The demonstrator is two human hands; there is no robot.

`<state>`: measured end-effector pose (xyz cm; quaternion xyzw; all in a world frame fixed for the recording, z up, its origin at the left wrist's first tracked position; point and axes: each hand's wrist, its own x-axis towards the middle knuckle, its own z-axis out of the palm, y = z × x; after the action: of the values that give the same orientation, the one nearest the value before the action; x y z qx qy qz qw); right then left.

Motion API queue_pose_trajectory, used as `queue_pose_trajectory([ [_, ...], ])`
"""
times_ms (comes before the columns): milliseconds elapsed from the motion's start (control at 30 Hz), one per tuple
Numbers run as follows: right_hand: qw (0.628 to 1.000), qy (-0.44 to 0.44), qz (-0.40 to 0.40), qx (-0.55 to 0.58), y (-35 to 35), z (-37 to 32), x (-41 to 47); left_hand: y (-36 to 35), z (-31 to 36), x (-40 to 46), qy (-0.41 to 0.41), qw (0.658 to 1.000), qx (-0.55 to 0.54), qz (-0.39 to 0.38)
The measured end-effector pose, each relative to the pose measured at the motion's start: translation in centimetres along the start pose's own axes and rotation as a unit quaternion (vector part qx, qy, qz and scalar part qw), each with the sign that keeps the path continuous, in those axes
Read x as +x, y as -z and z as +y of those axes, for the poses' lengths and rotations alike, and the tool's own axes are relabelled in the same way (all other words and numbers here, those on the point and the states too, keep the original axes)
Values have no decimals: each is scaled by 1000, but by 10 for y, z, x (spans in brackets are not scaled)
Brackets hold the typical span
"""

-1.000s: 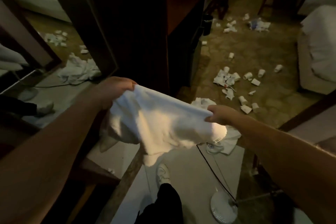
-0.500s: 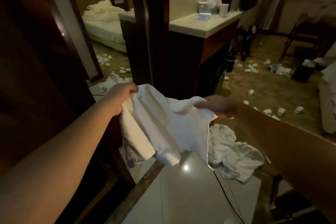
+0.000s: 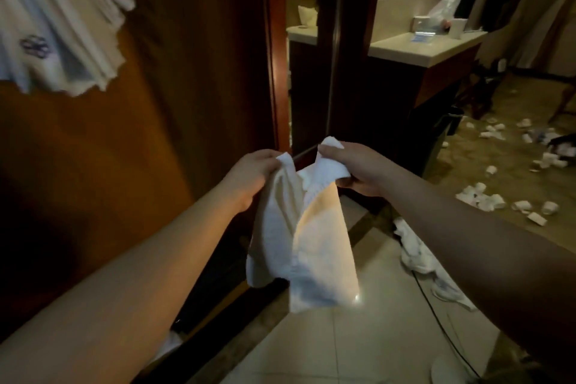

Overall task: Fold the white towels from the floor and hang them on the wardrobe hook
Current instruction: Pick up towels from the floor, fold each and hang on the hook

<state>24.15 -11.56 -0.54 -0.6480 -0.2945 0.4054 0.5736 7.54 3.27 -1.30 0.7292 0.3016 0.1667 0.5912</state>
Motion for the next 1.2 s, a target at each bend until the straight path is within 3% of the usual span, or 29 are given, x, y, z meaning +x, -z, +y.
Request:
queue_pose_trajectory([
  [100, 997, 22, -5, 75, -58, -10, -19, 28, -12, -46, -26, 999, 25, 22],
  [233, 985, 24, -7, 171, -122, -27, -31, 58, -19, -97, -72, 991, 114, -13],
  [367, 982, 27, -7, 187, -169, -41, -37, 84, -36, -118, -65, 963, 247, 85],
  [533, 977, 31, 1, 211, -197, -55, -42, 126, -68, -142, 10, 971, 214, 109],
  [967, 953, 66, 8, 295, -229, -89, -46, 180, -164, -179, 119, 942, 270, 159],
  [1067, 948, 57, 10, 314, -226, -93, -44, 198, -176, -191, 128, 915, 312, 221],
  [1200, 942, 49, 1, 331, -212, -99, -45, 227, -168, -207, 107, 917, 213, 321],
])
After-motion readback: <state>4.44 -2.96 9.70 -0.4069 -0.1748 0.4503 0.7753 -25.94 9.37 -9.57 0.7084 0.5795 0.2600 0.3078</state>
